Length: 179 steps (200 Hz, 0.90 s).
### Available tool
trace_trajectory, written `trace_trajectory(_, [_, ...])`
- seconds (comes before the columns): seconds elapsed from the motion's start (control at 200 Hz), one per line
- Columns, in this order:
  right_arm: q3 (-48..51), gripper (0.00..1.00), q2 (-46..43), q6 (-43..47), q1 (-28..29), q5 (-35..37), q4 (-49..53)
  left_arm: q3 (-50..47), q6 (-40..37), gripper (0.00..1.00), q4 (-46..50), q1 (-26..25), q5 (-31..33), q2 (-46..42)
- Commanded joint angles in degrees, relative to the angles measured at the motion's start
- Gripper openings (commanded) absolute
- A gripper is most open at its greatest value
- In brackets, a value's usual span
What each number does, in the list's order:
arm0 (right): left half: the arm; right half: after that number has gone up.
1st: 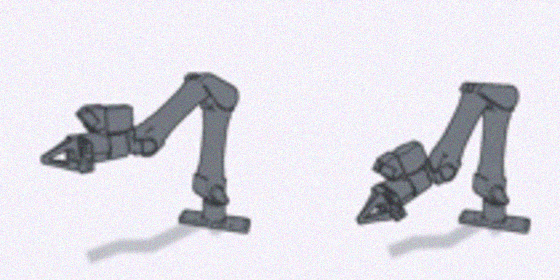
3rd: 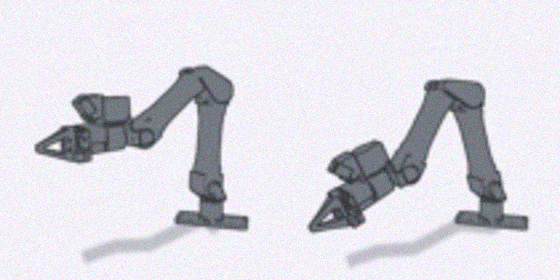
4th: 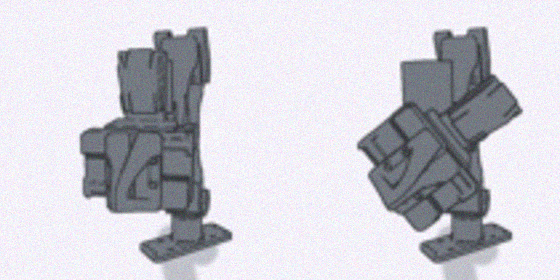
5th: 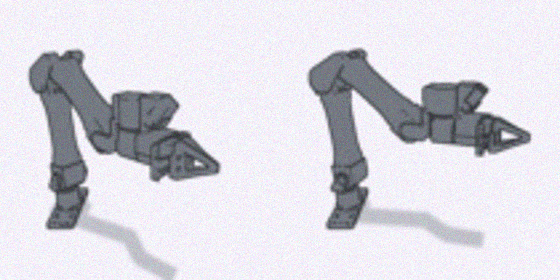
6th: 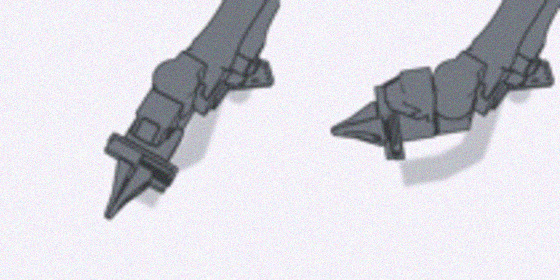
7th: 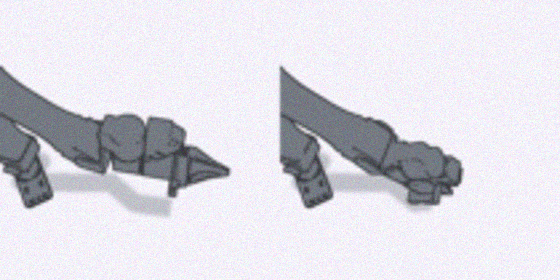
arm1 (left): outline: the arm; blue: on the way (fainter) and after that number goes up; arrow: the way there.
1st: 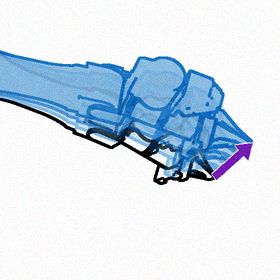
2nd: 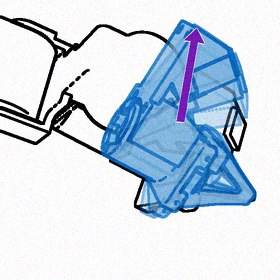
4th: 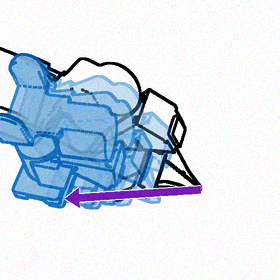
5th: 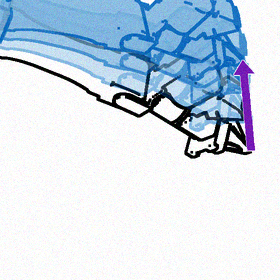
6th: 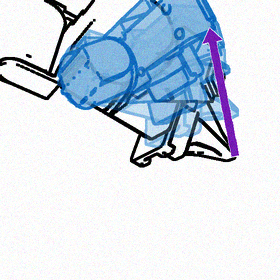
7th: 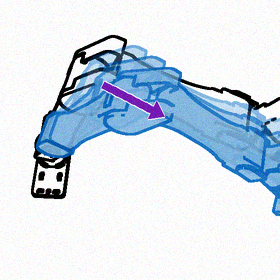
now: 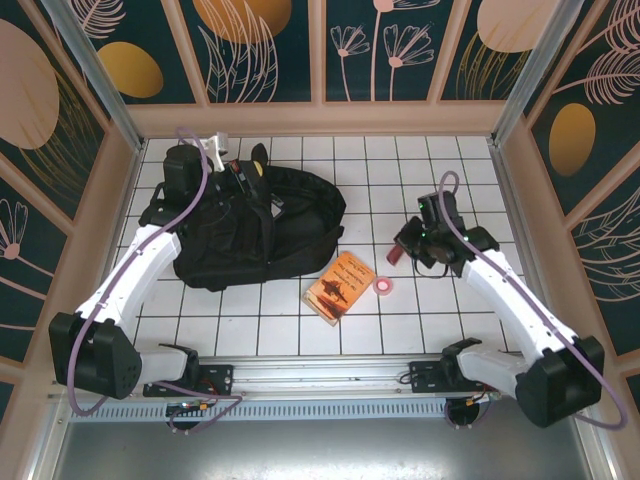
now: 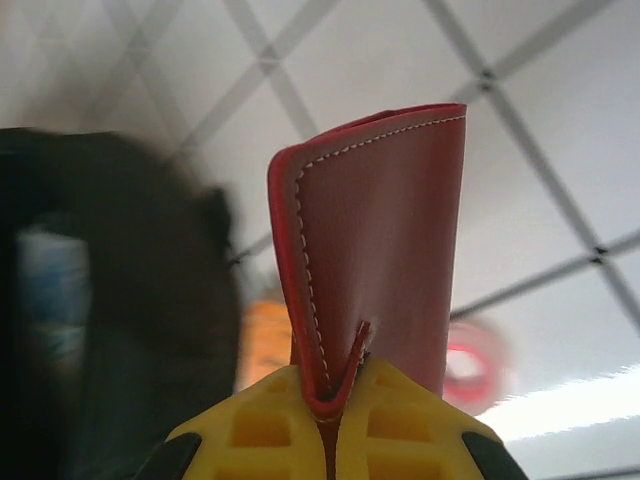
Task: Pack the student bag
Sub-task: Pick up the personal item from the bottom-right of the table, then place the personal item in the student bag.
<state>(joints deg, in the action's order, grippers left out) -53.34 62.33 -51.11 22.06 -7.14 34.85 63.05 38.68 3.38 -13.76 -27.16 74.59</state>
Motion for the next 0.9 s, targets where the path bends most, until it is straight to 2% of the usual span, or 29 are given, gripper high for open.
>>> trace_trajectory(0.0, [-6.2,0.00,0.3,6.8,0.2,-12.2,-12.8,4.1,1.2,0.00,-2.3,0.4,-3.9,0.0])
trace_trajectory(0.085, [-12.5,0.00,5.3,9.1,1.7,-15.5,-13.7,6.2,1.4,0.00,-0.8,0.4,-5.7,0.7])
trace_trajectory(0.35, [-29.0,0.00,24.4,10.4,11.4,-21.1,-21.3,12.6,1.2,0.00,2.7,0.5,-7.9,2.2])
trace_trajectory(0.46, [-38.1,0.00,34.5,11.7,14.3,-21.4,-18.2,14.7,1.5,0.00,3.6,0.5,-8.0,2.2])
trace_trajectory(0.606, [-43.8,0.00,43.3,10.7,16.8,-24.8,-19.2,17.4,1.4,0.00,4.8,0.5,-8.1,1.5])
trace_trajectory(0.711, [-52.8,0.00,50.3,12.2,19.3,-23.8,-13.1,20.3,0.4,0.00,6.6,0.5,-8.1,1.8])
trace_trajectory(0.891, [-62.4,0.00,58.7,7.3,20.9,-27.0,-9.9,23.4,0.2,0.00,7.2,0.5,-9.0,2.3])
